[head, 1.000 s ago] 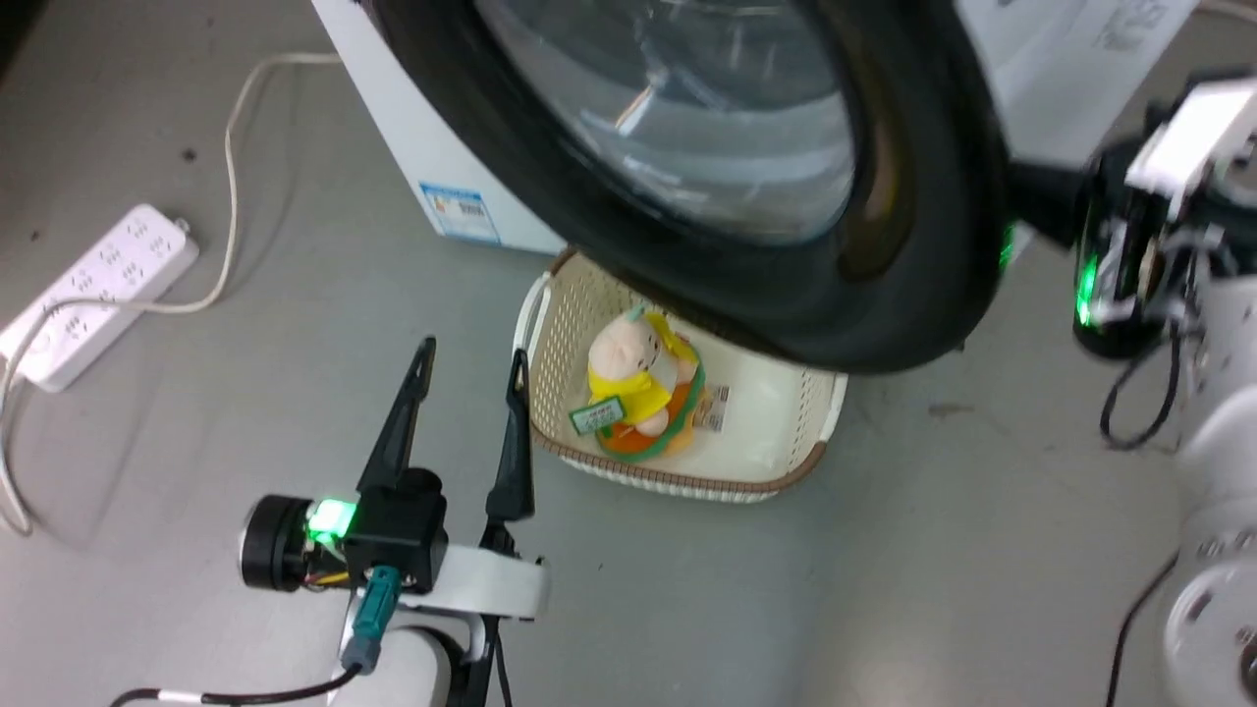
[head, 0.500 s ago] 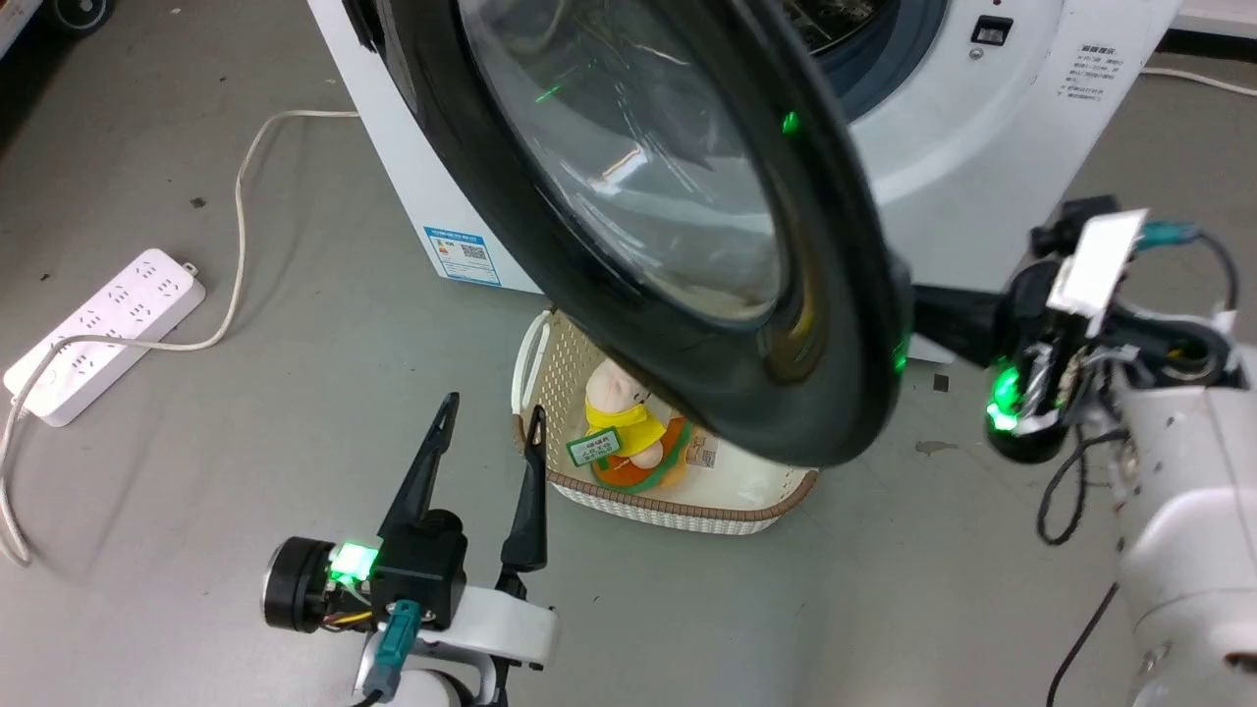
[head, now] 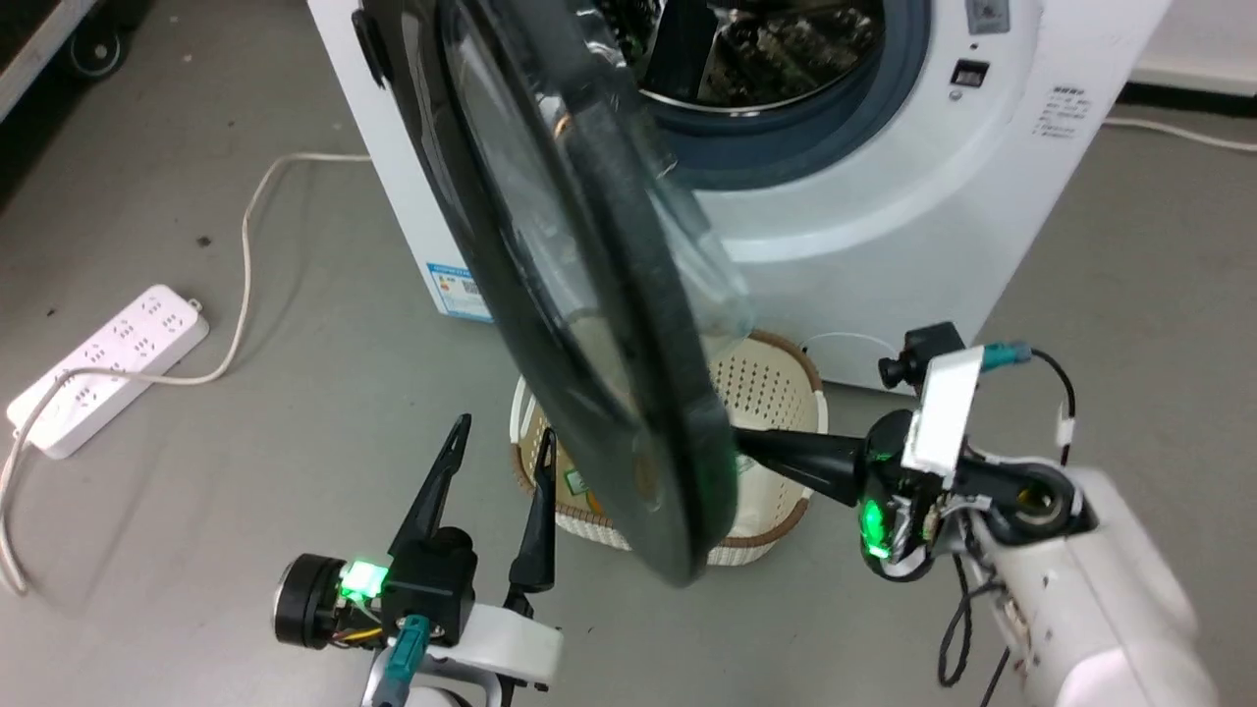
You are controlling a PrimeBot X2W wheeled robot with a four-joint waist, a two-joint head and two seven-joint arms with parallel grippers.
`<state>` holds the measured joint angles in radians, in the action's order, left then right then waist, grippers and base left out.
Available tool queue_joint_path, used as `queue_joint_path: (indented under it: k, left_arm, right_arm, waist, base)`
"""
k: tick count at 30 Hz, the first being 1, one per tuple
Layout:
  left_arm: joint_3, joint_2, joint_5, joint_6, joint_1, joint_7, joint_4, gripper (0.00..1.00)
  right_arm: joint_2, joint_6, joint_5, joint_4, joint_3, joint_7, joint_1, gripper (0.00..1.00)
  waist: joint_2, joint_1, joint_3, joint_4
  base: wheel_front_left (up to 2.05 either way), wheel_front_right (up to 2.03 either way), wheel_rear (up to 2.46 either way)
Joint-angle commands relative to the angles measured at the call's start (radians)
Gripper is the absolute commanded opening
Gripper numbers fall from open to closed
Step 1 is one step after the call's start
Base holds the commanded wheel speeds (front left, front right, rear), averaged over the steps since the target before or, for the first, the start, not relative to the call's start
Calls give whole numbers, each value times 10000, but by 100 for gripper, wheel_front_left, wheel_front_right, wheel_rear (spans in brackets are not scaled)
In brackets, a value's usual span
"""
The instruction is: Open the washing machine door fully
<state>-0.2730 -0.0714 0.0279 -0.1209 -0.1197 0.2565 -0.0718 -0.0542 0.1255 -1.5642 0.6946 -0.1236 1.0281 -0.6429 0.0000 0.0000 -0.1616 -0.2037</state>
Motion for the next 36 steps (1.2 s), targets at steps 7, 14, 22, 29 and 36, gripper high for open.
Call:
queue_joint_path:
  k: [7,14,22,29,36]
  left_arm:
    - [135,-53,-6,-15,332,53,-46,100]
    - [422,-17,396,113,564,53,7,100]
    - [728,-37,506,403,607,53,31,100]
    - [1031,-36,556,566,763,53,106,100]
    - [1119,-56,459,806,917,53,70,100]
  right_arm:
    - [-152,52,477,-1272,164,-2055,898,100]
    - [-1504,52,3870,-4334,14,-5654,1935,100]
    - [-2995,52,9101,-6248,-1008,-10759,3607,100]
    - [-2253,52,11809,-6739,-183,-12642,5448,100]
    - [-915,52,13706,-7120,499,-12885,6978,100]
  waist:
    - [0,0,628,182]
    - [0,0,988,497]
    - [0,0,1176,963]
    - [0,0,1177,1240]
    - [0,0,1237,1437]
  base:
    - [0,0,0]
    - [0,0,0]
    - [0,0,0]
    - [0,0,0]
    - [0,0,0]
